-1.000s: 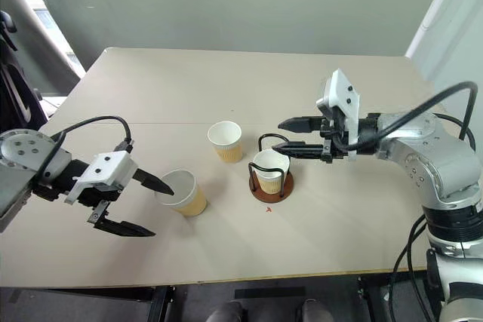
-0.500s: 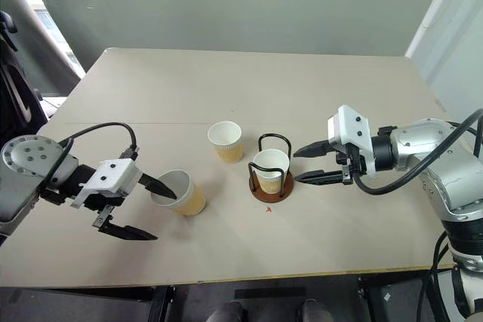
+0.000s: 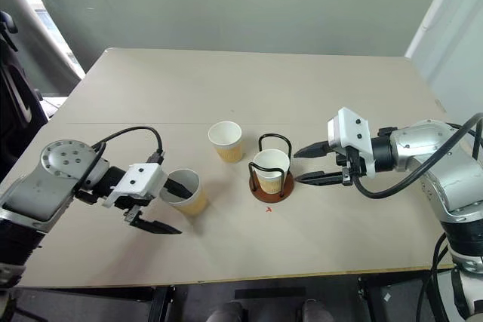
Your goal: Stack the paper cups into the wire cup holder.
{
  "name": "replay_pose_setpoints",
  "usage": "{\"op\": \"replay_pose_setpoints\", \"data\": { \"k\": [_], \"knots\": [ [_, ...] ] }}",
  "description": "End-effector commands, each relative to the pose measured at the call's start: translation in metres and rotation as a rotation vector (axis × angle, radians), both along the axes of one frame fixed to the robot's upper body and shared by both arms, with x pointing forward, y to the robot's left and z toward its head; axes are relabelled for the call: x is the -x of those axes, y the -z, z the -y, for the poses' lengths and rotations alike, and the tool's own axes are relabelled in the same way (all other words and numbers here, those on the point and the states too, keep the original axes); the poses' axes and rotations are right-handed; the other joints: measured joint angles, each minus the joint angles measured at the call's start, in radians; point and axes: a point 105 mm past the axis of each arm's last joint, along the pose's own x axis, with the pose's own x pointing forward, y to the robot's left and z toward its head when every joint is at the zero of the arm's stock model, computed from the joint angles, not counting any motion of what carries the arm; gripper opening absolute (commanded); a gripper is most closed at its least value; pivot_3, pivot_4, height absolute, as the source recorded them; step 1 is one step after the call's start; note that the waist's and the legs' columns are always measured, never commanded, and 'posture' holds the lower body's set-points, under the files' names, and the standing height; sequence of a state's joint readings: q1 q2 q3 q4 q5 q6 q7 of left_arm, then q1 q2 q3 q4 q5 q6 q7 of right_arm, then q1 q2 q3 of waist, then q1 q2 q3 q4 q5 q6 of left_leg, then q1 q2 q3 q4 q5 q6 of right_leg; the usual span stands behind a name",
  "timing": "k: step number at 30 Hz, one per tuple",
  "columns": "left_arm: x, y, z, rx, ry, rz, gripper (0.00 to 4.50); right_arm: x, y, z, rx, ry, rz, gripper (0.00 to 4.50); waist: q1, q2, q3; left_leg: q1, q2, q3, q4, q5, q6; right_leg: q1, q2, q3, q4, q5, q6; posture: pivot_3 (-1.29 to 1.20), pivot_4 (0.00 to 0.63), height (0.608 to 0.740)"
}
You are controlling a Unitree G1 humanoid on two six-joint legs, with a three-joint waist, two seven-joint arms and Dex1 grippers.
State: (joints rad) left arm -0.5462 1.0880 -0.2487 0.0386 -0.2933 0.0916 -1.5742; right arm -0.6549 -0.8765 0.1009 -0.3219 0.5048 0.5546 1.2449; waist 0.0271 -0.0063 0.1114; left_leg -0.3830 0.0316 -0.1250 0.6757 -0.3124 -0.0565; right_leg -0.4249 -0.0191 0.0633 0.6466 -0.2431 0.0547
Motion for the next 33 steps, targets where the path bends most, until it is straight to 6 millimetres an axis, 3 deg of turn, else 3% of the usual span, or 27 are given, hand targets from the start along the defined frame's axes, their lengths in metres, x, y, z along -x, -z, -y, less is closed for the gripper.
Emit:
{"op": "replay_pose_setpoints", "data": {
  "k": [1, 7, 12, 21, 29, 33],
  "knots": [
    [-0.002, -0.006, 0.0, -0.025, 0.013, 0.024, 2.17, 0.002, -0.007, 0.001, 0.006, -0.003, 0.051, 2.2, 0.0, 0.0, 0.0, 0.0, 0.0, 0.0, 0.0, 0.0, 0.0, 0.0, 0.0, 0.0, 0.0, 0.0, 0.0, 0.0, 0.15, 0.74],
    [-0.004, -0.008, 0.002, -0.029, 0.011, 0.021, 0.05, 0.001, -0.002, 0.008, 0.018, -0.006, 0.088, 2.2, 0.001, 0.0, 0.0, 0.0, 0.0, 0.0, 0.001, 0.0, 0.0, 0.001, 0.0, 0.0, 0.0, 0.0, 0.0, 0.0, 0.15, 0.74],
    [-0.007, -0.013, 0.003, -0.017, 0.003, 0.03, 0.05, -0.004, 0.002, 0.01, 0.039, 0.012, 0.112, 2.2, 0.001, 0.0, 0.0, 0.0, 0.0, 0.0, 0.001, 0.0, 0.0, 0.001, 0.0, 0.0, 0.0, 0.0, 0.001, 0.0, 0.15, 0.74],
    [-0.016, -0.054, 0.024, 0.055, 0.028, 0.045, 0.05, -0.003, 0.003, 0.013, 0.046, -0.004, 0.083, 2.2, 0.003, 0.0, 0.0, 0.0, 0.0, -0.001, 0.004, 0.0, 0.0, 0.002, 0.0, -0.001, 0.0, 0.001, 0.001, 0.0, 0.15, 0.74],
    [-0.032, -0.115, 0.068, 0.227, 0.112, 0.107, 0.05, -0.006, 0.006, 0.018, 0.061, 0.012, 0.071, 2.2, 0.012, 0.0, 0.0, -0.001, 0.0, -0.002, 0.006, 0.0, 0.0, 0.003, 0.0, -0.002, -0.001, 0.002, 0.003, 0.0, 0.15, 0.74],
    [-0.031, -0.131, 0.091, 0.286, 0.173, 0.102, 0.05, -0.006, 0.009, 0.021, 0.07, 0.018, 0.065, 2.2, 0.011, 0.0, 0.0, -0.001, -0.001, -0.001, 0.006, 0.0, 0.0, 0.005, -0.001, -0.002, 0.0, 0.002, 0.004, 0.0, 0.15, 0.74]
  ]
}}
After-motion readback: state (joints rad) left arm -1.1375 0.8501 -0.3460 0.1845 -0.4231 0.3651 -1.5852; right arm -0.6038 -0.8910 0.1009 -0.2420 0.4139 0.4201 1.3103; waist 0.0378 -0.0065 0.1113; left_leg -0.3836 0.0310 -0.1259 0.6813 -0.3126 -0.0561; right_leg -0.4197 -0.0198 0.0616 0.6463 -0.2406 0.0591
